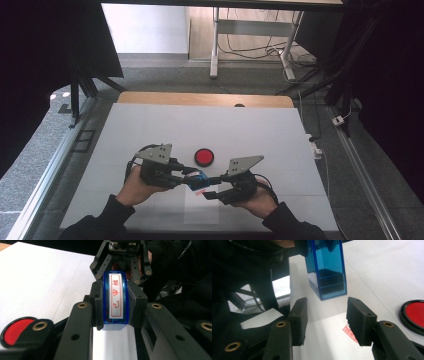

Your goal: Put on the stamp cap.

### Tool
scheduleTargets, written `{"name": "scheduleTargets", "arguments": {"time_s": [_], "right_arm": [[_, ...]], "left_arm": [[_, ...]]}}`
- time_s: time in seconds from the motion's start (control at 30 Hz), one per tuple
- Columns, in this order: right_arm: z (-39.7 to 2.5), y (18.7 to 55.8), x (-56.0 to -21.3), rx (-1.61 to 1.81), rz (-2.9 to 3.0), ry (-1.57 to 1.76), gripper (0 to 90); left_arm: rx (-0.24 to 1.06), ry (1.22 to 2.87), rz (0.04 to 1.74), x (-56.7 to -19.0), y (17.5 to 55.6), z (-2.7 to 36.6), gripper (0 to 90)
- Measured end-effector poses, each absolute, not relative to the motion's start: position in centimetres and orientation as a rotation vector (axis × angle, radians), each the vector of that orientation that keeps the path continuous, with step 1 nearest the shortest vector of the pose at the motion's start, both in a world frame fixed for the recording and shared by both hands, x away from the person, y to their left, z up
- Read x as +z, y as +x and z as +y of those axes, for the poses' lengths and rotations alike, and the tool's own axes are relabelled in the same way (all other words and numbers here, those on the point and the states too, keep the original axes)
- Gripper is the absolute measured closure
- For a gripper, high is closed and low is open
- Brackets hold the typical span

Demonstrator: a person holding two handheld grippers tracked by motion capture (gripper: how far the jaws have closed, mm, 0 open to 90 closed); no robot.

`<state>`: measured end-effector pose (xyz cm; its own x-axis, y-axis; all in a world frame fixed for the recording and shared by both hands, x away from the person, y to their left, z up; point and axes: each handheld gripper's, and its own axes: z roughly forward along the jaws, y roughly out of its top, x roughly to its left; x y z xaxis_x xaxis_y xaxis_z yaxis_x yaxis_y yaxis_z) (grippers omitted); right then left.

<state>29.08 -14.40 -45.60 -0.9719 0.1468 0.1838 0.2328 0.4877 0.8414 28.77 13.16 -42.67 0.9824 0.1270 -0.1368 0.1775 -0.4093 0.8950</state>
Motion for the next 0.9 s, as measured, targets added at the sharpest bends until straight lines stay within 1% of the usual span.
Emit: {"name": "scheduleTargets", "arguments": {"time_s": [0.27, 0.6, 0.9], "right_arm": [[-14.9, 28.8, -45.2, -1.515, -2.703, -0.407, 42.1], [-16.0, 28.6, -44.9, -1.514, -2.762, -0.520, 34.1], [-16.6, 28.3, -44.8, -1.482, -2.821, -0.595, 27.5]], "left_arm": [[-0.034, 2.012, 0.255, -42.5, 28.9, 13.6, 70.0], [0.007, 2.058, 0.319, -42.6, 29.0, 13.9, 69.9], [0.026, 2.067, 0.378, -42.6, 29.4, 14.6, 70.0]]}}
